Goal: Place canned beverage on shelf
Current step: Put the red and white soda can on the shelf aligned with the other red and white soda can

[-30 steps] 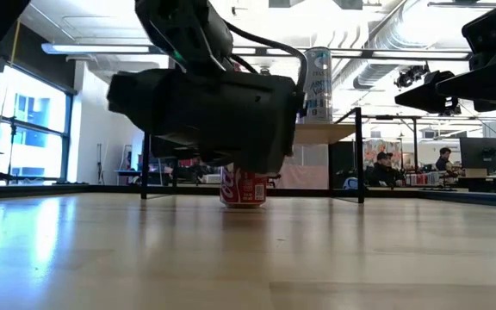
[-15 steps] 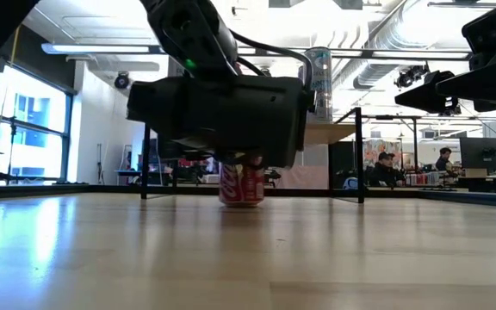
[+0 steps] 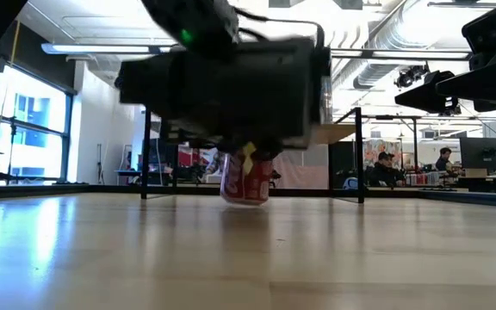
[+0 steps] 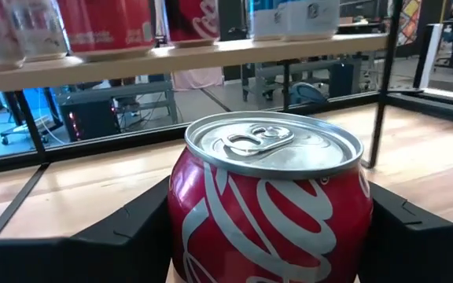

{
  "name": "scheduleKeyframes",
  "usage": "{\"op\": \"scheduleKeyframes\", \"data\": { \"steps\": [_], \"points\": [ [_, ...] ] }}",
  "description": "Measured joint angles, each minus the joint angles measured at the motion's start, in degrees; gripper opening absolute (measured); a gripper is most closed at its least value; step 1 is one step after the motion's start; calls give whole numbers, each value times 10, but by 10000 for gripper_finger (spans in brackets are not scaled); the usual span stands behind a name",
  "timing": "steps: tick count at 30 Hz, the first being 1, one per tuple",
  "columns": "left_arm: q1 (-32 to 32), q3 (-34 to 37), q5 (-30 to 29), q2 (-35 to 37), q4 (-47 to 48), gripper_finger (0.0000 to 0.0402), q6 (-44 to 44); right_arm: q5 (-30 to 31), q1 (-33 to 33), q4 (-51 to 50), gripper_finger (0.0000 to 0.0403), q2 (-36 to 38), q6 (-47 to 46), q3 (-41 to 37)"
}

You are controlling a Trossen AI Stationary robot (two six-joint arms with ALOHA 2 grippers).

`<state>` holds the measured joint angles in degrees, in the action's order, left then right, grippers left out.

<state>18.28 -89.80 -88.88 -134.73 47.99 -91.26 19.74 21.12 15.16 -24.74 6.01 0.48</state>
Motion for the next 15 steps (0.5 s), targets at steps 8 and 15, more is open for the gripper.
{"op": "scheduleKeyframes", "data": {
  "steps": [8, 15],
  "points": [
    [9, -66, -4, 3, 3, 253, 55, 0, 0, 0, 400, 0, 0, 0],
    [1, -183, 2, 9, 19, 253, 222, 0, 0, 0, 400, 0, 0, 0]
  ]
}}
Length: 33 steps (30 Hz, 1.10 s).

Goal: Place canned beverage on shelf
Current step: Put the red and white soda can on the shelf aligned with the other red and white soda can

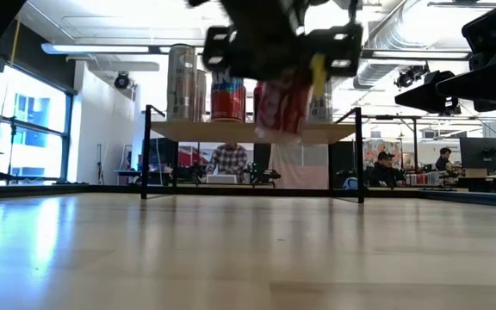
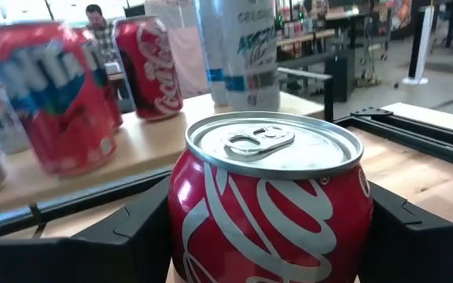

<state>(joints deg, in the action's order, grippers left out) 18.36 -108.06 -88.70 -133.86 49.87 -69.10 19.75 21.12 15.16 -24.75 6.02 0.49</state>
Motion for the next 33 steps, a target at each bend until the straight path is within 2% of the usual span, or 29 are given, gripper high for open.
{"op": "scheduleKeyframes", "data": {
  "steps": [4, 9, 15, 19, 24, 29, 33],
  "points": [
    [-22, -71, 34, 0, 0, 253, 60, 0, 0, 0, 400, 0, 0, 0],
    [-53, -132, 86, 1, 4, 266, 79, 0, 0, 0, 400, 0, 0, 0],
    [-71, -156, 69, 1, 5, 274, 115, 0, 0, 0, 400, 0, 0, 0],
    [-74, -156, 16, 1, 5, 273, 122, 0, 0, 0, 400, 0, 0, 0],
    [-81, -156, -6, 1, 13, 273, 62, 0, 0, 0, 400, 0, 0, 0],
    [-97, -156, -6, 1, 63, 273, -10, 0, 0, 0, 400, 0, 0, 0],
    [-108, -156, -10, 1, 79, 273, -31, 0, 0, 0, 400, 0, 0, 0]
  ]
}}
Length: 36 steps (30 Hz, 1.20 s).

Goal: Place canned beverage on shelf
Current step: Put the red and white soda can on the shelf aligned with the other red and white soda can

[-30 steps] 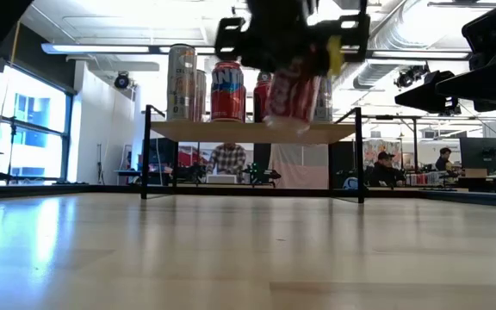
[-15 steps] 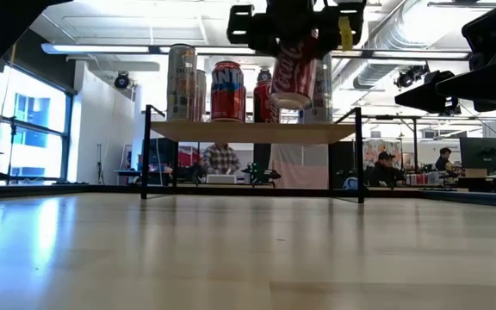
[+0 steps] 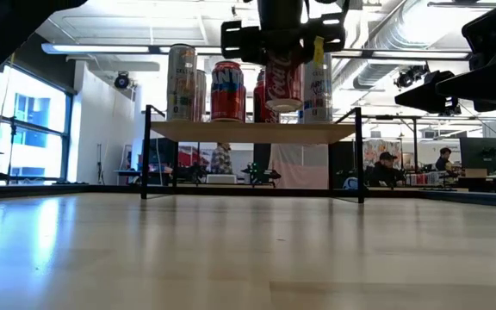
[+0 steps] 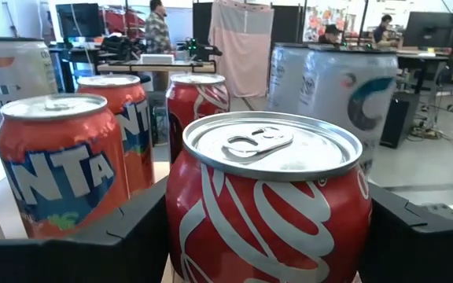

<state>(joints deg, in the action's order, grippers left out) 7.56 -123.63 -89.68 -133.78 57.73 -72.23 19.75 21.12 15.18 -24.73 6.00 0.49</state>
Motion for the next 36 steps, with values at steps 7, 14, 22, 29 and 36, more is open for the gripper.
{"op": "scheduleKeyframes", "data": {
  "steps": [7, 14, 22, 29, 36],
  "points": [
    [-18, 0, -4, 0, 0, 273, -2, 0, 0, 0, 400, 0, 0, 0],
    [-41, 0, -4, 0, -1, 273, -23, 0, 0, 0, 400, 0, 0, 0],
    [-62, 0, -4, 0, -6, 274, -36, 0, 0, 0, 400, 0, 0, 0],
    [-74, 0, 8, 0, -6, 274, -36, 0, 0, 0, 400, 0, 0, 0],
    [-92, 0, 35, 0, -50, 274, 17, 0, 0, 0, 400, 0, 0, 0]
  ]
}}
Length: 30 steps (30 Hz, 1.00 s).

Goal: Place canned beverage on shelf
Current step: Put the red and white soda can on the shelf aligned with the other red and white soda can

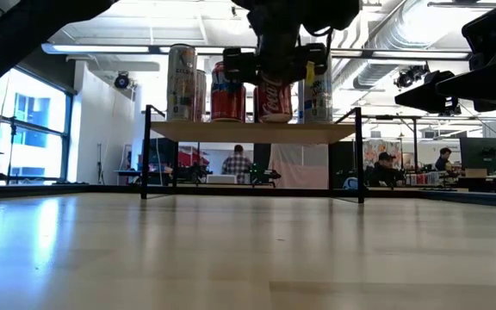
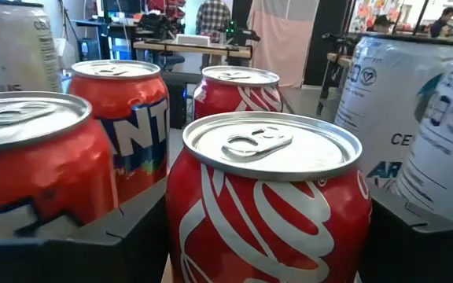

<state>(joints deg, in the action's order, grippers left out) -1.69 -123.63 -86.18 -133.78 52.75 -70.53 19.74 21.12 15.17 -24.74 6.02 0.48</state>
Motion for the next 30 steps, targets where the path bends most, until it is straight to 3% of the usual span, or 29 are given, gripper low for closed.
{"op": "scheduleKeyframes", "data": {
  "steps": [7, 30],
  "points": [
    [-11, 0, 3, 0, -41, 274, 52, 0, 0, 0, 400, 0, 0, 0],
    [-26, 0, 3, 0, -47, 276, 57, 0, 0, 0, 400, 0, 0, 0]
  ]
}}
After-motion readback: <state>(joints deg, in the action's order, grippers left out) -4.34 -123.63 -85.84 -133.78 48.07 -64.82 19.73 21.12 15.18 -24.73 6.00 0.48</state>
